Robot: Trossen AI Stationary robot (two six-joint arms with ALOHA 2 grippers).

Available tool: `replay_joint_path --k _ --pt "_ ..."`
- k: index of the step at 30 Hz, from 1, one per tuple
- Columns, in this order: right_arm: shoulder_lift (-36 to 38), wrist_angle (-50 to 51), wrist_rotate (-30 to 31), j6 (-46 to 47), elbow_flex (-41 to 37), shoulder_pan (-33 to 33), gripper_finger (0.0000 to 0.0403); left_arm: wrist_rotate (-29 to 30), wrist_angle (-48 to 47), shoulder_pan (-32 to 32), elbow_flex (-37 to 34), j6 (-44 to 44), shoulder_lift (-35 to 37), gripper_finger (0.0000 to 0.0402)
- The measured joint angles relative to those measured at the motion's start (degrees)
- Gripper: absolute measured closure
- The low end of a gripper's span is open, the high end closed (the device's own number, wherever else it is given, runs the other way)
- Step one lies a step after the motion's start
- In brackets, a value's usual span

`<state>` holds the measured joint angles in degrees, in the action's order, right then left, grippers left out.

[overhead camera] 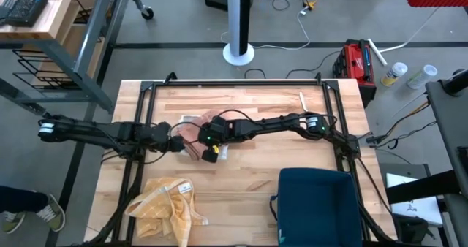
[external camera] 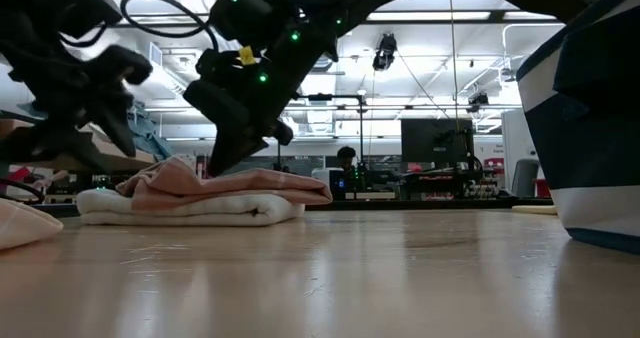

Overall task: Fold towel
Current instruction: Fold the brown towel

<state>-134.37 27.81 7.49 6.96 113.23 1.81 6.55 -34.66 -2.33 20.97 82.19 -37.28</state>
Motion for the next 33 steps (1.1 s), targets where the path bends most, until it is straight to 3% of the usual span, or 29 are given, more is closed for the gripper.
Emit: replay_joint_path --k 6,13,19,26,33 --pt "0.0 0.0 0.0 -0.7 0.0 0.0 0.0403 0.0 0.6 0.0 -0.1 2.1 -6.6 0.0196" --pt "0.0 -0.1 0.0 -1.0 0.0 0.0 0.0403 1.9 9.4 0.1 -0.1 0.4 -13.1 0.0175" --pt "-0.3 -1.0 -3.5 -1.0 -0.8 -0.4 0.0403 3.4 13.1 0.1 -0.1 -0.8 -15.8 0.0188" --pt "-0.3 -9.2 -8.9 0.4 -4.6 -1.1 0.0403 3.5 20.4 0.1 -0.1 -1.6 -16.3 0.0214" --pt "-0.3 -13.2 -9.0 1.6 -5.9 -1.2 0.0403 3.5 24.2 0.1 -0.1 -2.3 -15.3 0.0229"
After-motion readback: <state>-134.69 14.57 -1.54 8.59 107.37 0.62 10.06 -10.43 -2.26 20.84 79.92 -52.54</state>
